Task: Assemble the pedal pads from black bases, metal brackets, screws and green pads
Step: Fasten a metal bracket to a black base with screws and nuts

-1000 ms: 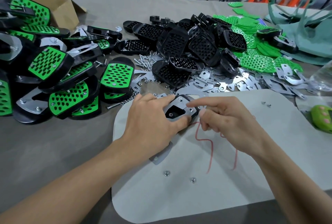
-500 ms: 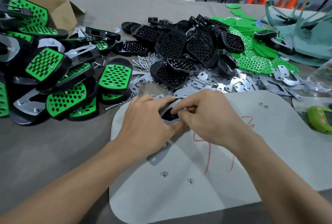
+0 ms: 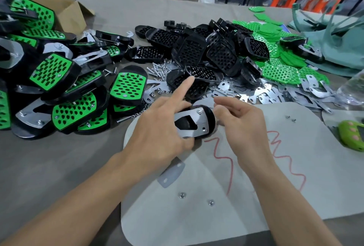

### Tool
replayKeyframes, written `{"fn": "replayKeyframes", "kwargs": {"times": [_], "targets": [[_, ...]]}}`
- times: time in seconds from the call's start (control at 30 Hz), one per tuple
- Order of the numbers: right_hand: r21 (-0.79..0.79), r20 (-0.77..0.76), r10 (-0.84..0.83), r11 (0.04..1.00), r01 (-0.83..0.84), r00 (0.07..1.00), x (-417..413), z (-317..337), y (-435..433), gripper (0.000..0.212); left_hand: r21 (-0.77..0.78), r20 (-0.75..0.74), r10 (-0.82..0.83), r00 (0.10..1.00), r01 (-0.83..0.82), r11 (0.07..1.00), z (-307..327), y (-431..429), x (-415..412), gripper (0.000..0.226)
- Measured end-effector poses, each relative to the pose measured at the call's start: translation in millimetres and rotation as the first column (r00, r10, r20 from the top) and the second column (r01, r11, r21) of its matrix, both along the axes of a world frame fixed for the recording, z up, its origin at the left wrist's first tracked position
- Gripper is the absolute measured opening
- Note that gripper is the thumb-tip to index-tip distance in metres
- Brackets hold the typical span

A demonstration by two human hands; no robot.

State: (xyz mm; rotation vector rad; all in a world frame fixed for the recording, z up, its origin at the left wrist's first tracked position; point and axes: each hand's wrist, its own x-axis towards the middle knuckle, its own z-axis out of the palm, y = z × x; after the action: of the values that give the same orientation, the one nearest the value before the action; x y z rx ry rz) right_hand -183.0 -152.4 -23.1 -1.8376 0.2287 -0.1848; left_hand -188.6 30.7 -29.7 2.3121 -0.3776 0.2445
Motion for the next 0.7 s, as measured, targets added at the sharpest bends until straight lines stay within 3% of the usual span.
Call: {"fn": "replayKeyframes", "kwargs": {"times": [0.13, 0.2, 0.27, 0.33, 0.43, 0.53, 0.63, 0.7], "targets": [[0.143, -0.007, -0.005, 0.990, 0.006, 1.000, -10.7, -7.1, 3.7, 0.041, 0.000, 0.153, -0.030, 0.988, 0.030, 1.000, -5.5, 3.6, -0.3, 0.131], [0.310, -0.025, 0.097, 0.947, -0.085, 0.995, -12.6, -6.6, 5.9, 0.044, 0.000, 0.311, -0.071, 0.948, 0.075, 0.997, -5.0, 3.7, 0.7, 0.125], [0.565, 0.006, 0.286, 0.790, -0.239, 0.958, -14.8, -1.3, 9.5, 0.034, 0.049, 0.518, -0.131, 0.845, 0.124, 0.991, -4.0, 3.9, 4.1, 0.106], [0.725, 0.047, 0.380, 0.623, -0.294, 0.924, -15.0, 2.3, 11.0, 0.030, 0.131, 0.628, -0.193, 0.754, 0.142, 0.981, -3.5, 4.3, 7.7, 0.087], [0.786, 0.049, 0.360, 0.562, -0.259, 0.932, -11.0, -2.2, 10.6, 0.034, 0.207, 0.666, -0.237, 0.707, 0.129, 0.970, -4.1, 3.5, 11.2, 0.076], [0.734, 0.072, 0.302, 0.629, -0.255, 0.951, -9.3, -6.2, 9.0, 0.042, 0.131, 0.604, -0.161, 0.780, 0.103, 0.986, -5.6, 1.7, 9.2, 0.090], [0.574, 0.084, 0.188, 0.794, -0.202, 0.978, -8.8, -6.8, 6.5, 0.053, -0.135, 0.256, 0.074, 0.964, -0.040, 0.990, -3.0, 3.4, 5.2, 0.121], [0.311, 0.070, 0.051, 0.948, -0.070, 0.996, -9.3, -7.1, 4.5, 0.043, -0.176, 0.068, 0.159, 0.985, -0.145, 0.974, -2.4, 8.4, 8.4, 0.122]]}}
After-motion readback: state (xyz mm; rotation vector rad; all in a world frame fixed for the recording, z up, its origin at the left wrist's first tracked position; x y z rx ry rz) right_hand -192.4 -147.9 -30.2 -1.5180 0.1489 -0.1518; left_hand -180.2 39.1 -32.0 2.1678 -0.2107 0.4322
